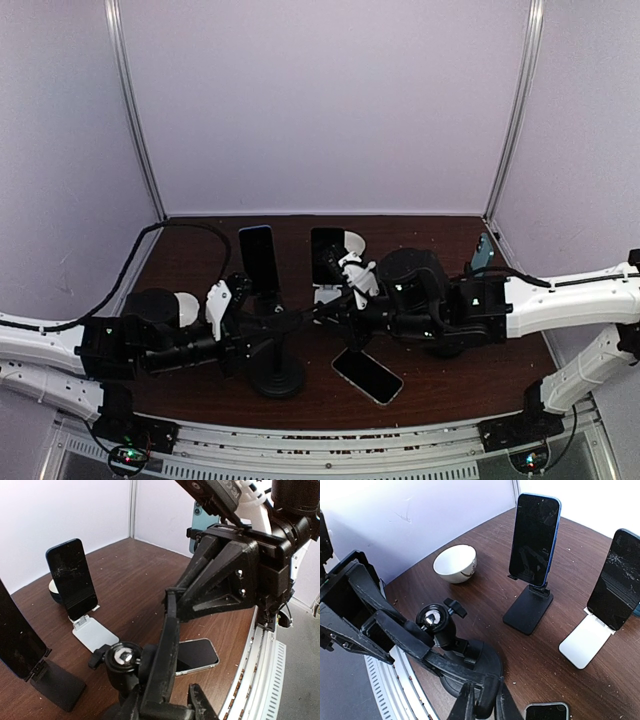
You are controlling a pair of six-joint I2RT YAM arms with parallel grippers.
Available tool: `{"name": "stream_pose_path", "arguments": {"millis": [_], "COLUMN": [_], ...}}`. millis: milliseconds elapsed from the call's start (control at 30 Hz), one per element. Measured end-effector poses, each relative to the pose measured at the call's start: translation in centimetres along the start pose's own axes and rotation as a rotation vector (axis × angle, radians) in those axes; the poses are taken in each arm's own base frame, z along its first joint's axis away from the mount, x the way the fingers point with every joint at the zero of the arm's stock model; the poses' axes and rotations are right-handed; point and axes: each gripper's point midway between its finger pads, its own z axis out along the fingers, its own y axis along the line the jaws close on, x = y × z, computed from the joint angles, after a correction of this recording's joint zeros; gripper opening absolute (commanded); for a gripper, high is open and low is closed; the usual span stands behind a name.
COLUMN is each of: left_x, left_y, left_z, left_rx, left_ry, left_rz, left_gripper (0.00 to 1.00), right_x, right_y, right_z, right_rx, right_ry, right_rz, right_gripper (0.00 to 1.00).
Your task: Place the phone on the phone stand
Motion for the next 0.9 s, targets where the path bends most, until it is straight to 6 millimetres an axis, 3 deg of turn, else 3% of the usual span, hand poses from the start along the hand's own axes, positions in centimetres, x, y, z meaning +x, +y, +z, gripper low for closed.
{"name": "stream_pose_path", "arguments": {"millis": [533, 800, 900], "left_x": [1.3, 0.8, 0.8], "left_y": [0.1, -0.1, 0.0], "left_z": [2.6, 3.7, 3.6], "left_rx": [-0.011, -0.016, -0.025], "left_ry": [-0.003, -0.011, -0.005], "left_rz": [-0.006, -0.005, -0.002], "left_gripper": [0.0, 0.0, 0.08], "right_x": [1.2, 0.9, 0.7], "right_y": [-2.4, -2.9, -2.2], "right_z": [0.3, 0.1, 0.0], "right_rx": [0.036, 0.127, 0.152], "right_ry": [0.081, 0.062, 0.053], "right_rz": [-0.033, -0.052, -0.075], "right_gripper": [0.0, 0.0, 0.0]}}
